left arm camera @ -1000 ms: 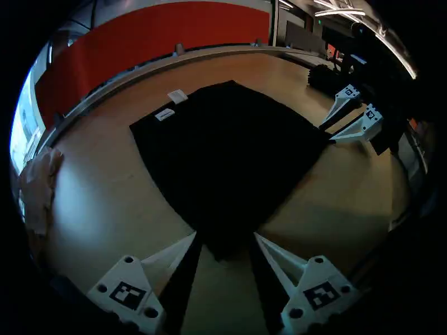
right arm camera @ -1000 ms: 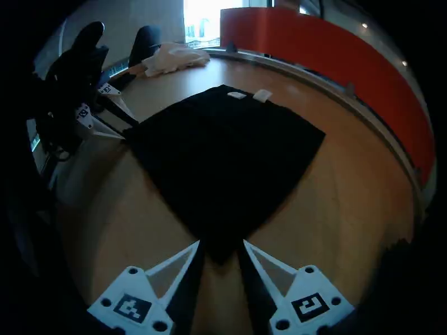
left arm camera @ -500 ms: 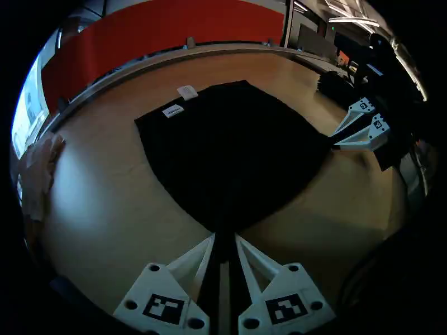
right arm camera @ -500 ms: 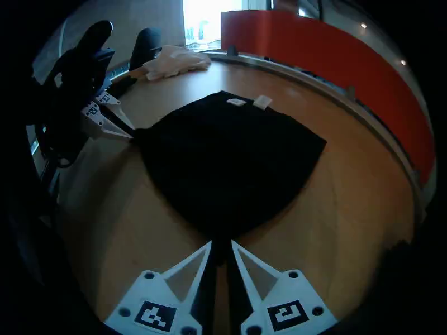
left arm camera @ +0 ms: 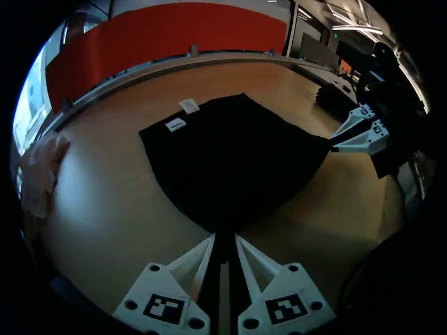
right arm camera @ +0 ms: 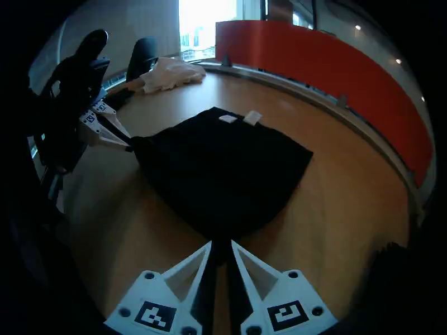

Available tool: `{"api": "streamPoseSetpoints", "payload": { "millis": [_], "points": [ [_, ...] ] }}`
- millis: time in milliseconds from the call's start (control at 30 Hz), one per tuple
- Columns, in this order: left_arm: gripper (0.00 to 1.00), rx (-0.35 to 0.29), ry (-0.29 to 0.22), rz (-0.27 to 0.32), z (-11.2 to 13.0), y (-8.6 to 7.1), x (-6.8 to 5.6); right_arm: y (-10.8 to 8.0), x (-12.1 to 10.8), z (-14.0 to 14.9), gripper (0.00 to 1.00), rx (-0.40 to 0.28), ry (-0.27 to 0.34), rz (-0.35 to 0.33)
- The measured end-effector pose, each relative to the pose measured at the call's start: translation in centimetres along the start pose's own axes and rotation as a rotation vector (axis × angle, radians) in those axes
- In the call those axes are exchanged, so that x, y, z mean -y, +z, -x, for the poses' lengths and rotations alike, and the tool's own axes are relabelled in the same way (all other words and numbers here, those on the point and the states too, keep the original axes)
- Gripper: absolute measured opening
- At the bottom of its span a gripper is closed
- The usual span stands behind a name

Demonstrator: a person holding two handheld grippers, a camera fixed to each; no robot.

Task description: Fold towel

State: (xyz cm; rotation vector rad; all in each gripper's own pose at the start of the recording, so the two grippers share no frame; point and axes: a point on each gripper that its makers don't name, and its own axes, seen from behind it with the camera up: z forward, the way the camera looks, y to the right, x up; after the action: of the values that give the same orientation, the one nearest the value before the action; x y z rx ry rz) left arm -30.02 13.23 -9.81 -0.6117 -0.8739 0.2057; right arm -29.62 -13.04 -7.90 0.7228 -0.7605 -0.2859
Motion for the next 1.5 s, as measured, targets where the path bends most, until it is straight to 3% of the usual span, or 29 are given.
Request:
{"api": "streamPoseSetpoints", "payload": {
  "millis": [667, 1267, 1500],
  "points": [
    [0.08, -0.05, -0.045, -0.003, -4.6, -5.5, -0.8, -6.0, 0.8, -5.4, 0.1, -0.096, 0.019, 0.004],
    [0.08, -0.035, -0.056, 0.011, -5.3, -9.2, -2.2, -9.8, 2.7, -6.7, 0.1, -0.107, 0.012, -0.031],
    [0.08, -0.03, -0.049, 0.013, -5.1, -9.7, -2.5, -10.2, 2.9, -6.7, 0.1, -0.106, 0.004, -0.035]
  ]
}}
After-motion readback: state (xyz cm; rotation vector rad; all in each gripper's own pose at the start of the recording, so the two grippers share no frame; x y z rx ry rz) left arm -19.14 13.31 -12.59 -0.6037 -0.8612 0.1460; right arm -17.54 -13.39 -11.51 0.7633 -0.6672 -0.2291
